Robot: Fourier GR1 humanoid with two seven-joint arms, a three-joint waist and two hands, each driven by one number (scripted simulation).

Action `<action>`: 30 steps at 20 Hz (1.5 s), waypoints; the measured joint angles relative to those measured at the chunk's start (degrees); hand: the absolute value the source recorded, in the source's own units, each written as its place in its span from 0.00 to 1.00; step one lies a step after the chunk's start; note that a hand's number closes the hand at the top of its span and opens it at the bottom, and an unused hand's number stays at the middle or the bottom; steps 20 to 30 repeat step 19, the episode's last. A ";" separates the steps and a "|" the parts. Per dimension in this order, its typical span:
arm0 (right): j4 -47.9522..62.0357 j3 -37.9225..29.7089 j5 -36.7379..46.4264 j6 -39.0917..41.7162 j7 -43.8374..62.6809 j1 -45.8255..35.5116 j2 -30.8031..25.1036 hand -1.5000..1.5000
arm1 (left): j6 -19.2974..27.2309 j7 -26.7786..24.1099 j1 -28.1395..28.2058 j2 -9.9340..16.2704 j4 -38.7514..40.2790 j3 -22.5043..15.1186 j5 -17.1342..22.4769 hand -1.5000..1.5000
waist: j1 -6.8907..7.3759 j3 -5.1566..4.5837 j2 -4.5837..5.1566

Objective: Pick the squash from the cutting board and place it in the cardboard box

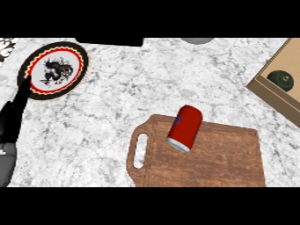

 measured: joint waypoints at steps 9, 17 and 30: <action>1.59 -4.17 -3.85 6.55 0.81 4.00 -8.74 0.00 | 0.45 -0.07 -0.36 -0.27 0.26 0.32 -0.08 0.50 | -0.74 0.23 0.40; 1.21 -5.11 -4.65 8.49 0.85 9.57 -14.00 0.00 | 0.59 0.12 -0.19 -0.19 -0.09 0.88 0.22 0.50 | -1.18 0.52 0.44; 0.71 -4.75 -4.31 9.02 0.89 10.75 -14.78 0.00 | 0.66 0.09 0.05 -0.27 -0.10 0.78 0.08 0.50 | -1.18 0.57 0.45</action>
